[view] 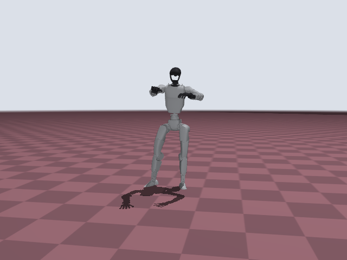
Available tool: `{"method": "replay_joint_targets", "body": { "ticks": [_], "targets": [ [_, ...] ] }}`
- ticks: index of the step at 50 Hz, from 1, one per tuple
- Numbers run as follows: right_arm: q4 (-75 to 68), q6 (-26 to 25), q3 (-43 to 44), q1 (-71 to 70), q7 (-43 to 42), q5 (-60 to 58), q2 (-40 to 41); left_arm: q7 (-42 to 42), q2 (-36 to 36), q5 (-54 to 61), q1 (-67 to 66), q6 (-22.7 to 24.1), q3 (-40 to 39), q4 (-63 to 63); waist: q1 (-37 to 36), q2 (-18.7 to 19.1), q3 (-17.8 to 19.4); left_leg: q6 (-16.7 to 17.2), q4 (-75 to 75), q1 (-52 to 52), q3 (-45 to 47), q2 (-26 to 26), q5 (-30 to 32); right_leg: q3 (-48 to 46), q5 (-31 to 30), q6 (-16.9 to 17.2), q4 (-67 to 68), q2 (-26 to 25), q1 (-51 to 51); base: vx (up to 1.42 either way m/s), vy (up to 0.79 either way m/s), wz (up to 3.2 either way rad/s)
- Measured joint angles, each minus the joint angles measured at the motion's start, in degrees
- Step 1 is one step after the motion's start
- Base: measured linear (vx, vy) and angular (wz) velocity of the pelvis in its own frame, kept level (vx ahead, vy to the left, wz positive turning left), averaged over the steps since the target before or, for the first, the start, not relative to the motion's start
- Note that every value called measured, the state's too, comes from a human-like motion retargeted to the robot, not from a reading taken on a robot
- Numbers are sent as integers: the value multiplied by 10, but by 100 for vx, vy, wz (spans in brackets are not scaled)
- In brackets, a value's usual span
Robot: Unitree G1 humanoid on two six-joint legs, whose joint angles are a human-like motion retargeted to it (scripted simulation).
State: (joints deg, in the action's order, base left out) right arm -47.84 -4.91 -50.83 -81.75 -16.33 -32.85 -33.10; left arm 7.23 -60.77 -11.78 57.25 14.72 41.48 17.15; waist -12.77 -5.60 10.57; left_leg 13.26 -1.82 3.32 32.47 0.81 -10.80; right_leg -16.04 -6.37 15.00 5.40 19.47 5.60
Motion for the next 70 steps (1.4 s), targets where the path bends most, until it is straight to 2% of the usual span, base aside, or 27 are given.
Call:
{"method": "replay_joint_targets", "body": {
  "ticks": [27, 70],
  "targets": [
    [-14, 2, 11, 33, 8, 28, -62, 2, 2, 4, -28, 0, -18, -7, 39, 10, -12, -1, -1, 8, 5, 0, -3, 7, 10, 0, 7, 1, -2, 0, 0, 0],
    [-48, 4, 9, 63, 18, 56, -159, 5, 4, -2, -42, -1, -23, -13, 62, 22, -10, 1, 3, 15, 13, -5, -1, 18, 13, 0, 15, 5, 4, 0, 0, 0]
  ]
}}
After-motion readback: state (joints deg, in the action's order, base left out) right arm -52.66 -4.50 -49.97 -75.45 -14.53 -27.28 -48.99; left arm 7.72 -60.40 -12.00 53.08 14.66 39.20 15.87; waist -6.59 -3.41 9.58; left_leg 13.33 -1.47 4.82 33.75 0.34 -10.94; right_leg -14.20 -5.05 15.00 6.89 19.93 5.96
